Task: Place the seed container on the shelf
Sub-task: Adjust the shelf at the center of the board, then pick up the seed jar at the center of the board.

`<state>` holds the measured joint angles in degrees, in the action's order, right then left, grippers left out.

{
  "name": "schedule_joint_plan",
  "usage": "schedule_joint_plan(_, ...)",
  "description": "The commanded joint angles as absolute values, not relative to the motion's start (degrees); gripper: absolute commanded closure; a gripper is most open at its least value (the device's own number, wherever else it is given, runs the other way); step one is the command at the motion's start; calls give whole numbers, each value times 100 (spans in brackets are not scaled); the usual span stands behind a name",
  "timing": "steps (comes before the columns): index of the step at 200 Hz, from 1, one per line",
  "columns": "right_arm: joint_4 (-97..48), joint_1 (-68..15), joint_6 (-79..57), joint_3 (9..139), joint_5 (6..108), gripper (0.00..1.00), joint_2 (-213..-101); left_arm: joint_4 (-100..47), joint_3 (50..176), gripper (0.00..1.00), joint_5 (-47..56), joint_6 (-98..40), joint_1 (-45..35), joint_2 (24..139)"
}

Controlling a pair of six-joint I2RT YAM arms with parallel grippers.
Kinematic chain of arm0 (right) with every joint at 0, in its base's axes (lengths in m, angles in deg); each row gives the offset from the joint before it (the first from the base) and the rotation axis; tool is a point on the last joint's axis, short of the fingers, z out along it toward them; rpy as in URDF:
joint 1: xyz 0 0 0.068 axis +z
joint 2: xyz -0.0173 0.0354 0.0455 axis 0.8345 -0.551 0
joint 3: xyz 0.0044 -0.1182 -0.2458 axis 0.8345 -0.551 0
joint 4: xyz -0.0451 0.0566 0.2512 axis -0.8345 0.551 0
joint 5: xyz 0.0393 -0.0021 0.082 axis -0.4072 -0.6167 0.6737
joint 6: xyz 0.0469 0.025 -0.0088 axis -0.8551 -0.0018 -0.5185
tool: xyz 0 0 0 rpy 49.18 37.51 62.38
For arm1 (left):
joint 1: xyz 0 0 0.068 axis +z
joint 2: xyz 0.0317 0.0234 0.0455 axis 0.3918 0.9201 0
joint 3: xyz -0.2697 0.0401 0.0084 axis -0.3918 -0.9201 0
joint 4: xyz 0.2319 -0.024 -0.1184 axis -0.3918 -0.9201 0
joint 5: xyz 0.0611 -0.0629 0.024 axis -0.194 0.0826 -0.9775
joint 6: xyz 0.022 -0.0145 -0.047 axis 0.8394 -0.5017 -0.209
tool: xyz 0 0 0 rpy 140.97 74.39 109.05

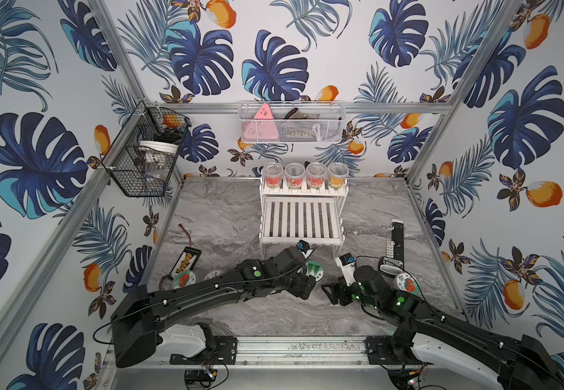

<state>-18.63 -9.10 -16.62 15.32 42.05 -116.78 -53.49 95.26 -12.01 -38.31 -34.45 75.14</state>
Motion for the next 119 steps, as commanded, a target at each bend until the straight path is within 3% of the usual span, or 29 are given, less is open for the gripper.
schedule_joint_plan(1,-2581,-892,-2128,1329,3745,15,-11702,-5046,9693,7,-1962,-3443,-3659,7865)
schedule_joint_plan(27,-2550,-893,-2278,1172,3688,13,-11697,-4995,9894,1,-2549,-3208,-3893,8408)
schedule_joint_plan(119,-2390,-892,-2383,1200,3842,9,-11748,-4728,10322,2,-2749,-2932,-3912,9457)
